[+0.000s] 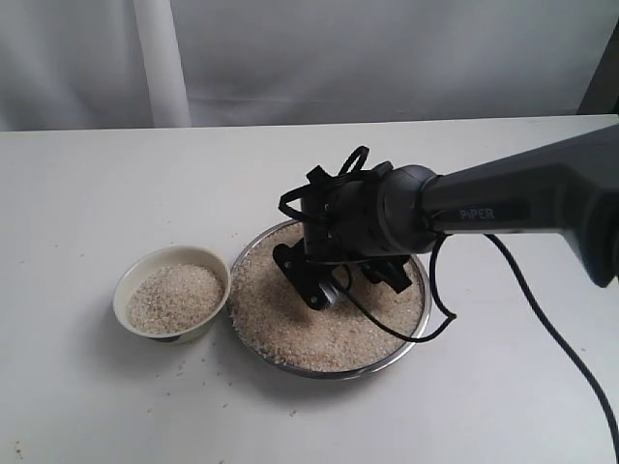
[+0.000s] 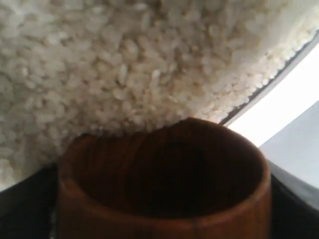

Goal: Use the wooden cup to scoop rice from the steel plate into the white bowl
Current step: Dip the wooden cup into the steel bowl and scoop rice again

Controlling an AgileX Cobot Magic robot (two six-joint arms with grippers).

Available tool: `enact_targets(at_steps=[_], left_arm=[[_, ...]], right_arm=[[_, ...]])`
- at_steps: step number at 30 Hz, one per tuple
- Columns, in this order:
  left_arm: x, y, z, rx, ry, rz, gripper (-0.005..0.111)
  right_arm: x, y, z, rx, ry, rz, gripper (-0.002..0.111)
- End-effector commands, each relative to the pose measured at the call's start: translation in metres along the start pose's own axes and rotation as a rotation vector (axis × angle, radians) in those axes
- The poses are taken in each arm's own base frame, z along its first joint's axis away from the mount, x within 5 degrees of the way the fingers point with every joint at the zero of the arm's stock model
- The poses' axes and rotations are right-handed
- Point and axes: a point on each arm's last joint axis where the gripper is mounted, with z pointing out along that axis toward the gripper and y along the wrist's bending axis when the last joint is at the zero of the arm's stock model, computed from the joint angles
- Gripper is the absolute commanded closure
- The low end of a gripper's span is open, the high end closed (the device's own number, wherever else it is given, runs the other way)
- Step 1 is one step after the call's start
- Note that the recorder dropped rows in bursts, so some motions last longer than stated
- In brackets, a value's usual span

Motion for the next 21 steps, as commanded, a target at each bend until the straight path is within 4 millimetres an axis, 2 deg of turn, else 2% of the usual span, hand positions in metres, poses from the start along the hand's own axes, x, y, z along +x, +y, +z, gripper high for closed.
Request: enact_targets(at_steps=[1,13,21], left_arm=[[-0.003,0.0,-0.001,0.006,-0.016,-0.006,0.107],[-0.003,0.0,-0.001,0.006,-0.016,-0.006,0.107],[-0.003,0.0,-0.001,0.006,-0.016,-0.006,0.107]], right_arm=[[-0.006,0.001,-0.003,0.004,-0.005,-0.021,0.108],[-0.04,0.001,-0.021,0.022,-0.147,0.007,0.108],[-0.048,0.003,-0.023,-0.014,-0.226,0.093,0.108]])
